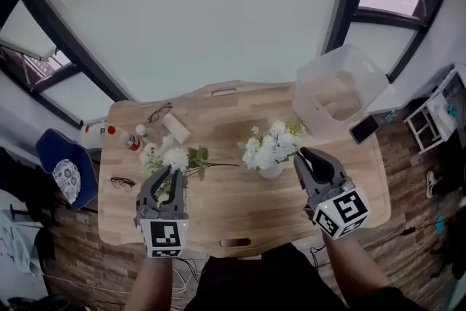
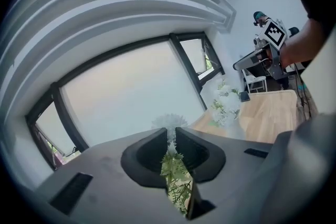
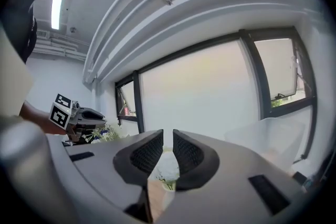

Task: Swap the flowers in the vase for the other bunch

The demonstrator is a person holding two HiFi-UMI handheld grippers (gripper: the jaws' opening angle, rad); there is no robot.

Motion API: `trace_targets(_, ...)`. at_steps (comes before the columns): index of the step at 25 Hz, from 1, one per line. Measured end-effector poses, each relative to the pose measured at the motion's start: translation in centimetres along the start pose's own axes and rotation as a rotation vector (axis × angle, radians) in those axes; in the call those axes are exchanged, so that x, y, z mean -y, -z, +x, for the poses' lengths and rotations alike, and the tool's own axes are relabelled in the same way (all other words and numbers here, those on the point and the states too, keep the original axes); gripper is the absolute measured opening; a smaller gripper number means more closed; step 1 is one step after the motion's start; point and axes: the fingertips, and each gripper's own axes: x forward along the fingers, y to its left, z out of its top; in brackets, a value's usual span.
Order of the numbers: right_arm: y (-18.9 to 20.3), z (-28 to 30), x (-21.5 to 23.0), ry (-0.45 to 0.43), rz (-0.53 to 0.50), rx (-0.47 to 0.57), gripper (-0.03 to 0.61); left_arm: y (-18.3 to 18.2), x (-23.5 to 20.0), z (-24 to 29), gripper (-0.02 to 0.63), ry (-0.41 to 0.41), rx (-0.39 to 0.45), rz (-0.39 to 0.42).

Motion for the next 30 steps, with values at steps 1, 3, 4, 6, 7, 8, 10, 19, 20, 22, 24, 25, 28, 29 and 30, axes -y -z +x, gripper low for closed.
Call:
trace_targets(1, 0.1, 0.4, 0.3, -0.025, -0.005, -0.011, 0.067, 0.0, 0.1, 0.1, 0.051, -0.021, -0.015, -0.007)
trace_targets(3, 0.4, 1.1, 0.9, -0.064, -0.024, -0.031, 0.101, 0.2, 0.2, 0.3, 0.051, -0.055, -0.044, -0.024)
trace_targets(4, 0.6, 1.5, 1.1, -0.076, -0.032, -0.040, 0.106, 0.3, 0.3, 0.4, 0.051, -0.066, -0.057, -0.031)
trace_targets(6, 0.9, 2.4, 1.6, -0.084, -0.035, -0.062, 0.122, 0.4, 0.4, 0.6, 0.051, -0.075, -0.074, -0.038)
trace_targets(7, 1.2, 2.8, 1.7, -0.083, -0.035, -0.076, 0.140, 0.4, 0.4, 0.6, 0.051, -0.075, -0.079, -0.037)
trace_targets(8, 1.4, 3.1, 1.8, -0.081, -0.037, -0.090, 0.163, 0.4, 0.5, 0.6, 0.051, -0.073, -0.082, -0.036)
trace_targets(10, 1.8, 3.7, 1.8, -0.079, -0.047, -0.111, 0.183, 0.4, 0.6, 0.8, 0.051, -0.065, -0.080, -0.034)
trace_targets(19, 4.8, 5.9, 2.5, 0.002, -0.041, -0.199, 0.183, 0.8, 0.3, 2.9, 0.051, -0.031, -0.036, -0.059)
trace_targets(20, 5.1, 6.0, 2.6, 0.008, -0.041, -0.210, 0.183, 0.7, 0.3, 2.9, 0.051, -0.029, -0.031, -0.058)
trace_targets(22, 5.5, 6.0, 2.7, 0.012, -0.038, -0.227, 0.181, 0.6, 0.2, 2.9, 0.051, -0.026, -0.025, -0.058)
trace_targets(24, 6.0, 5.9, 2.7, 0.012, -0.026, -0.240, 0.165, 0.8, 0.2, 2.8, 0.051, -0.025, -0.023, -0.067)
trace_targets(25, 6.2, 5.9, 2.8, 0.010, -0.017, -0.242, 0.140, 1.0, 0.2, 2.8, 0.051, -0.025, -0.024, -0.071)
trace_targets(28, 6.2, 5.7, 2.7, 0.003, -0.001, -0.231, 0.095, 1.3, 0.2, 2.5, 0.051, -0.025, -0.026, -0.068)
trace_targets(29, 6.0, 5.7, 2.7, 0.003, -0.002, -0.224, 0.081, 1.3, 0.1, 2.4, 0.051, -0.026, -0.025, -0.066)
trace_targets(30, 5.8, 5.7, 2.7, 0.004, -0.005, -0.217, 0.068, 1.3, 0.1, 2.3, 0.051, -0.027, -0.024, -0.065)
